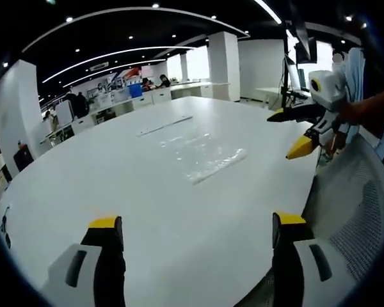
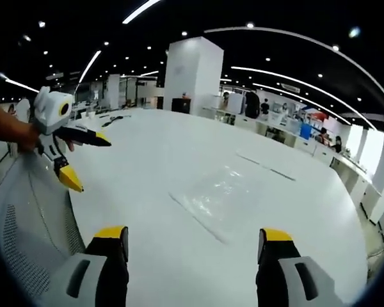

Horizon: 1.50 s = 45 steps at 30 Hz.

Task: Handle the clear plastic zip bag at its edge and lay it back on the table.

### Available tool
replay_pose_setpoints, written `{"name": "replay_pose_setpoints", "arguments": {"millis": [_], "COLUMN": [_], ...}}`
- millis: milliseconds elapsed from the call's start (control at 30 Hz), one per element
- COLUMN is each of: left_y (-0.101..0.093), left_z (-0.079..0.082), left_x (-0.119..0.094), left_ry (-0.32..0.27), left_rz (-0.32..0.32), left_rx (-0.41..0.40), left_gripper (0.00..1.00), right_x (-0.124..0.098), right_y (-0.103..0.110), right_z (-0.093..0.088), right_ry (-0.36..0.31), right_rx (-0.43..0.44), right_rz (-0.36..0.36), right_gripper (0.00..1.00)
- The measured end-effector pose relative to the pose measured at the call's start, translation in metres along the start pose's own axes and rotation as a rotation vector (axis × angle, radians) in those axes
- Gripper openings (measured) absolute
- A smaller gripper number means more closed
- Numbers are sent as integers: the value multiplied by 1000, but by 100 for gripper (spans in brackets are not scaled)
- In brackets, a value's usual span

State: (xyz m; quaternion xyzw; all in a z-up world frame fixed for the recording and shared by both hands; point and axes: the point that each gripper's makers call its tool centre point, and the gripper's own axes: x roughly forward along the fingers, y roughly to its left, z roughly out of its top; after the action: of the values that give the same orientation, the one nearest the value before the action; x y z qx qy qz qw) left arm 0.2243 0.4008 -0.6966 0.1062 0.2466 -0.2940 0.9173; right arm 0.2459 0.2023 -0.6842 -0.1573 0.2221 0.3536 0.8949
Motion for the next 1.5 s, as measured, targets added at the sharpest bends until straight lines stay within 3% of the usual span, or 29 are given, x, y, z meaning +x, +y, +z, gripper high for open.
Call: {"name": "replay_pose_setpoints", "arguments": {"millis": [500, 733, 1133, 1500], "left_y": [1, 0, 1, -2], "left_z": [1, 4, 3, 2], "left_x": [0, -1, 0, 0], "left_ry": [-1, 0, 8, 18], "left_rz": [4, -8, -21, -32], "left_rx": [-9, -4, -2, -2], "left_gripper": [99, 99, 99, 99], "right_x": [24, 37, 55, 67], "right_y": [-16, -18, -21, -31], "right_z": [7, 1, -4, -20], "right_ry": [37, 83, 144, 223], "right_rx": [-59, -152, -140, -200], "right_rz": [46, 86, 130, 149], "right_gripper": [81, 68, 56, 43]}}
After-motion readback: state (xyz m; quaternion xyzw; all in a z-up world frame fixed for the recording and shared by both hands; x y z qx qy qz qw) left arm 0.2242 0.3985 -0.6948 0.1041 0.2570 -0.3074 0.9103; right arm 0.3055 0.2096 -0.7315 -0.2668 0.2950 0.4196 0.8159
